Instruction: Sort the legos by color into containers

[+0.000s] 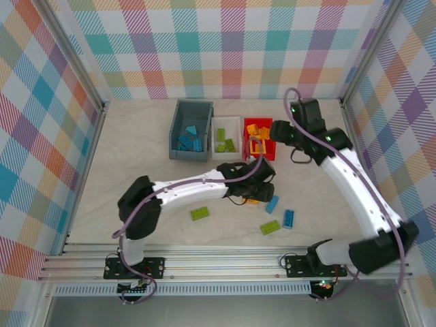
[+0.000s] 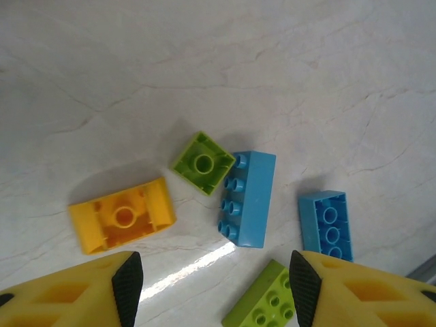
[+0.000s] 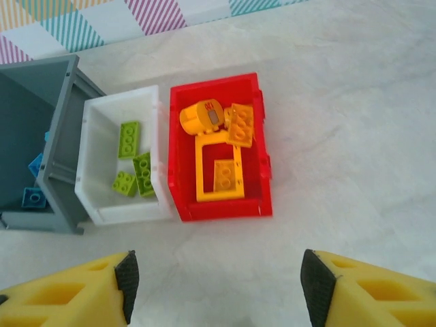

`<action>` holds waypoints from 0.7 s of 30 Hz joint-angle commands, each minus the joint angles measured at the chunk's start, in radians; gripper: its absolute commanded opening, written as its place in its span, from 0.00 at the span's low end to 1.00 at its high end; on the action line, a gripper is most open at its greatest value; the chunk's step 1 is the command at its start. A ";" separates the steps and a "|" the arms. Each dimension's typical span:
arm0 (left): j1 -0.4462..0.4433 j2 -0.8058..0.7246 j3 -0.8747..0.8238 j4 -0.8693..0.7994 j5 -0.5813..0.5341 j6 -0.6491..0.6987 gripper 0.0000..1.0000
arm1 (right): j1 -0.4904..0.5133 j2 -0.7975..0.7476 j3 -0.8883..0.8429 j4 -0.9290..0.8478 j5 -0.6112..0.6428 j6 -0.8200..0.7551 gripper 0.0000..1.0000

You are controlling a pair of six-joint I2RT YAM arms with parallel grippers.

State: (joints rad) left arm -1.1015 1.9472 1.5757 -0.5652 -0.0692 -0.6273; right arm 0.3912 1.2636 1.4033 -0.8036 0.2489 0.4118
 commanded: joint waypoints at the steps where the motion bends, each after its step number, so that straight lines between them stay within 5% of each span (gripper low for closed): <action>1: -0.037 0.074 0.065 -0.083 -0.011 -0.003 0.61 | -0.003 -0.133 -0.087 -0.102 -0.014 0.064 0.70; 8: -0.086 0.197 0.149 -0.106 -0.027 -0.011 0.63 | -0.003 -0.394 -0.124 -0.209 -0.054 0.114 0.75; 21: -0.095 0.340 0.286 -0.169 -0.094 0.019 0.57 | -0.003 -0.529 -0.101 -0.325 -0.066 0.161 0.75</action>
State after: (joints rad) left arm -1.1873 2.2581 1.8175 -0.6872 -0.1261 -0.6304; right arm 0.3912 0.7525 1.2831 -1.0863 0.1890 0.5499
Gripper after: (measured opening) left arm 0.577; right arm 0.749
